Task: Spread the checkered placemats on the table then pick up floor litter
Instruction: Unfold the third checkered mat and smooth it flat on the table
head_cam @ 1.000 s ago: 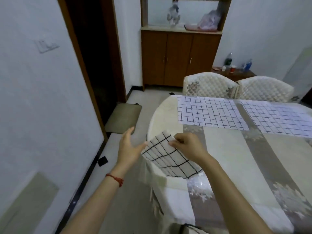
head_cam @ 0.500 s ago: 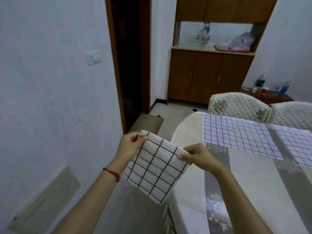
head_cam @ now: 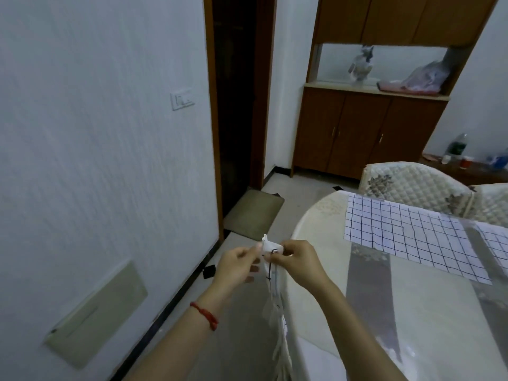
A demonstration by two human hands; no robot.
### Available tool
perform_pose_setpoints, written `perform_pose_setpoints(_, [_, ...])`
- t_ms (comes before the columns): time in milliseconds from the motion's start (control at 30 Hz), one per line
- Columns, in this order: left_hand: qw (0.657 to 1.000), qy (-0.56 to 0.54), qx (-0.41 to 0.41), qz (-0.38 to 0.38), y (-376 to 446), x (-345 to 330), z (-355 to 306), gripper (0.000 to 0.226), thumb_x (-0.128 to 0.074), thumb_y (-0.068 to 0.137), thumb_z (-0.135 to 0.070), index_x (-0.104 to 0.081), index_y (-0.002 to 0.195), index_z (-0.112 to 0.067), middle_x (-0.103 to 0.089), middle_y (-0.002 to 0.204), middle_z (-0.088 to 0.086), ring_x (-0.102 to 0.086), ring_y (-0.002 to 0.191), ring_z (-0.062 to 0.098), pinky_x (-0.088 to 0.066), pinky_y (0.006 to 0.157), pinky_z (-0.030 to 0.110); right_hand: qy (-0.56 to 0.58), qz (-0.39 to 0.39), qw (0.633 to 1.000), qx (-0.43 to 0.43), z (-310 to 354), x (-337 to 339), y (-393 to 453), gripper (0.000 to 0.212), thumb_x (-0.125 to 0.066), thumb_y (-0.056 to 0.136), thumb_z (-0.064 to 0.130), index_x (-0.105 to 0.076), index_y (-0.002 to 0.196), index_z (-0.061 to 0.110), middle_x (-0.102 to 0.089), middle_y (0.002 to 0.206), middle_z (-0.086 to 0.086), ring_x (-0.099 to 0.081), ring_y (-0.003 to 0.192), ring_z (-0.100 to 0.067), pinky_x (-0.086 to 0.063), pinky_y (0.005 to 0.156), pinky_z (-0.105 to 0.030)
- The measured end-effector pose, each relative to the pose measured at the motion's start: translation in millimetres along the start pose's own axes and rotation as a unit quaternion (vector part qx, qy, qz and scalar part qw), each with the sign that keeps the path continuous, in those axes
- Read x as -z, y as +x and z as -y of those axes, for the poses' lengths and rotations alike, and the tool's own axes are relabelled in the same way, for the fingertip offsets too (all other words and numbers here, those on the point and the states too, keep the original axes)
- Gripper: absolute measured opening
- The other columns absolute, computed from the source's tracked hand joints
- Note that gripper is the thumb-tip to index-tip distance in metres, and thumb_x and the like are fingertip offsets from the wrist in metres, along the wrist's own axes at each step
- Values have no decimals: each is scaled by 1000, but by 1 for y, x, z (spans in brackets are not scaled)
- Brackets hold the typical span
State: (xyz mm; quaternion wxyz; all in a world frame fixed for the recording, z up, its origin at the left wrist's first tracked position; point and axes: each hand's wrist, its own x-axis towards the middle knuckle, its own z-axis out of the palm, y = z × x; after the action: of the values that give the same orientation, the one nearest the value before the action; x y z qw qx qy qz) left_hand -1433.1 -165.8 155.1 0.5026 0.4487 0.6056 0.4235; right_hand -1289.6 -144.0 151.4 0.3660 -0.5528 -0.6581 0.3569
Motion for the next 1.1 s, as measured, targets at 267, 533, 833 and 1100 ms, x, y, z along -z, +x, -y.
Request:
perform_pose_setpoints(267, [997,-64,37,-12,-7,-3,7,19,-61,86,-21,-70,83,-4,-65,77,15,-62,76,25,-53,77,37,-53,47,997,42,8,-9,-15,30,-80,67,23,-54,58,11,-47,54,9,-42,53,-3,-30,53,-18])
perform_pose_setpoints(533, [988,37,-54,-140,6,40,19,19,-63,83,-12,-66,65,-15,-64,70,7,-59,77,25,-43,71,29,-36,-84,995,29,-3,15,-22,30,-69,79,24,-54,70,-1,-53,63,-12,-41,58,-14,-33,54,-28])
perform_pose_setpoints(833, [937,227,-264,29,0,7,-7,48,-69,78,-26,-54,124,-20,-51,126,-9,-44,118,5,-36,103,25,-124,8,983,134,20,23,-19,23,-62,85,16,-57,70,-1,-39,53,3,-35,49,-7,-25,49,-19])
perform_pose_setpoints(1100, [953,152,-242,97,7,13,-32,15,-62,84,-16,-65,76,-3,-59,72,12,-54,70,19,-46,69,35,-40,-17,996,78,13,41,-27,18,-67,81,22,-65,72,6,-50,55,5,-40,49,-4,-30,47,-15])
